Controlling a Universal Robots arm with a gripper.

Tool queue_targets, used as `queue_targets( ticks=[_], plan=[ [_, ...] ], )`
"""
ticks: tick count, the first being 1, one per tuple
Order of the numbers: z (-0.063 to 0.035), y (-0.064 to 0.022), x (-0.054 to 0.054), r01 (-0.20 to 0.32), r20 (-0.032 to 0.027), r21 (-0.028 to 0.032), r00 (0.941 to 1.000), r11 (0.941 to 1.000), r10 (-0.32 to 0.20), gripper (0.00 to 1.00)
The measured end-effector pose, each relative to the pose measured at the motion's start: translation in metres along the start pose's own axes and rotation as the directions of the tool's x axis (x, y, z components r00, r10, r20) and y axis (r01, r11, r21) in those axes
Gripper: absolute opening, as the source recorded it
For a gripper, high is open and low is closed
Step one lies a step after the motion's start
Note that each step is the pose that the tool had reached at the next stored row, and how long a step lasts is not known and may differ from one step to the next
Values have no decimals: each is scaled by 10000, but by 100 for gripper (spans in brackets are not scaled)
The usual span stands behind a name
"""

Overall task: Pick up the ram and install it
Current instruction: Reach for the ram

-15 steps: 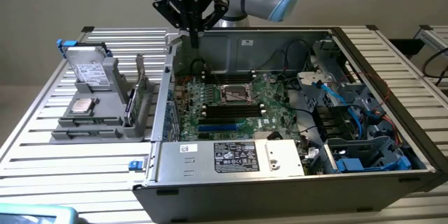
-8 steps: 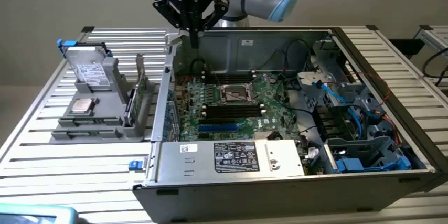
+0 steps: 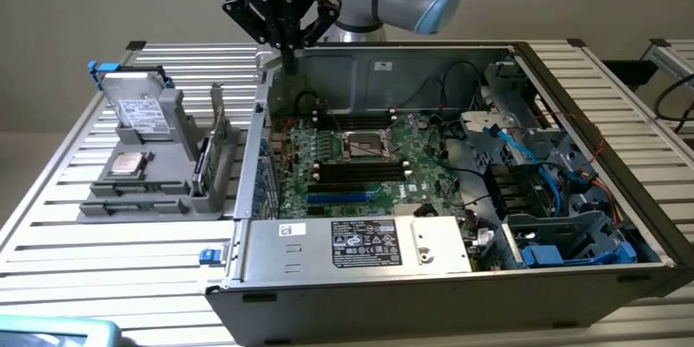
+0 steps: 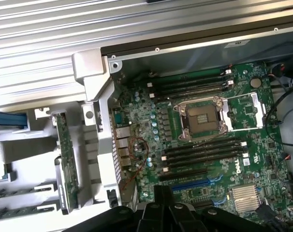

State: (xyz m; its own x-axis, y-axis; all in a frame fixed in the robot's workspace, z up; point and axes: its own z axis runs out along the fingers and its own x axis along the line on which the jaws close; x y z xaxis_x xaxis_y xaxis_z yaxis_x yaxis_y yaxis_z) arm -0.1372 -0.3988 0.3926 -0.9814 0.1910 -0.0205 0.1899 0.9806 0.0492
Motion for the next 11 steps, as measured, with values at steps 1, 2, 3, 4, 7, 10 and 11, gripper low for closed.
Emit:
queue_targets(
  ticks=[1,2,3,4,7,10,11],
  plan=[
    [-1,-9,44,6,0,0,10000,10000,-6,11],
    [-3,-17,88,7,-1,0,10000,10000,-7,11],
    [-4,-26,132,8,-3,1,10000,10000,-8,11],
    [-6,-35,179,9,-9,1,10000,10000,-9,11],
    [-13,-60,311,14,-19,5,10000,10000,-14,11],
    [-17,-86,445,27,-18,10,10000,10000,-27,11],
    [-18,-95,489,33,-18,12,10000,10000,-33,11]
  ],
)
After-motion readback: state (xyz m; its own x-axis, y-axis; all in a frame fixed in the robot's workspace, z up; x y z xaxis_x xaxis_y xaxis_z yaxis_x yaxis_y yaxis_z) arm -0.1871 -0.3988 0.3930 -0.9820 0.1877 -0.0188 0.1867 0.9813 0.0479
